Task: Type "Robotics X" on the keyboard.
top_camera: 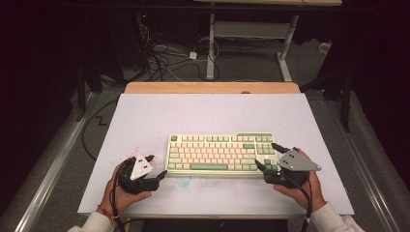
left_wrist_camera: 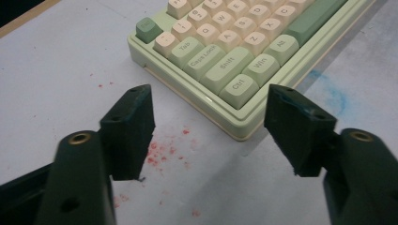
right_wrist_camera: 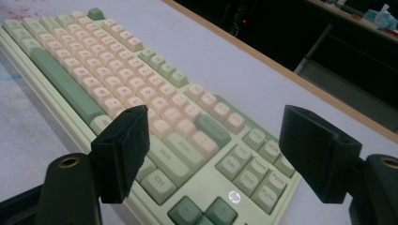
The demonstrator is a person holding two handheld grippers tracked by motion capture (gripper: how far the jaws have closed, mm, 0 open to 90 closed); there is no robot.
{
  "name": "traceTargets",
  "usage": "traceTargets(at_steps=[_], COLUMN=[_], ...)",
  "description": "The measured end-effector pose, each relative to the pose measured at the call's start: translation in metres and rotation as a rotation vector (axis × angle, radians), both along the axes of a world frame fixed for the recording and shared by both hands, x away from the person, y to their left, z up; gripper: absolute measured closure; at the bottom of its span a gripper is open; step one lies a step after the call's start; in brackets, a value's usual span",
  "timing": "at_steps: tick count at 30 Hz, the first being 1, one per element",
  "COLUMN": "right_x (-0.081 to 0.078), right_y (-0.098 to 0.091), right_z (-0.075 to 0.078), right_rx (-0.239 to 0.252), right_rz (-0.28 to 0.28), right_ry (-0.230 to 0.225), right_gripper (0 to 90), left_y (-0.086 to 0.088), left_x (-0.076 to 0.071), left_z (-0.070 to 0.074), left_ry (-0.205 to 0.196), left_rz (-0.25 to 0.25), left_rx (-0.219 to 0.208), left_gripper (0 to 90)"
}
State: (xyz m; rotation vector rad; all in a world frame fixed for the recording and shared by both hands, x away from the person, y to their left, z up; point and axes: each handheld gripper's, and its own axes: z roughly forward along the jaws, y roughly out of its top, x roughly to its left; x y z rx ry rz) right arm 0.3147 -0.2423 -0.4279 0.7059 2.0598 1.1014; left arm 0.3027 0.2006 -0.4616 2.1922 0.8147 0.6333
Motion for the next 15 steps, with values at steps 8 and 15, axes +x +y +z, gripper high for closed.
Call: traceTargets(at_steps=[8, 15], right_x=[-0.012, -0.019], right_y=[-0.013, -0.021], right_z=[-0.01, -0.014], right_rx=[-0.017, -0.022], right_rz=[-0.026, -0.038], right_ry=[0.017, 0.025], right_gripper=[25.1, 25.0], left_y=[0.0, -0.002], left_x=[0.002, 0.006], left_z=[0.007, 0.013], left_ry=[0.026, 0.064], left_rz=[-0.027, -0.042], left_rx=[-0.049, -0.063], left_gripper=[61.8, 85.2])
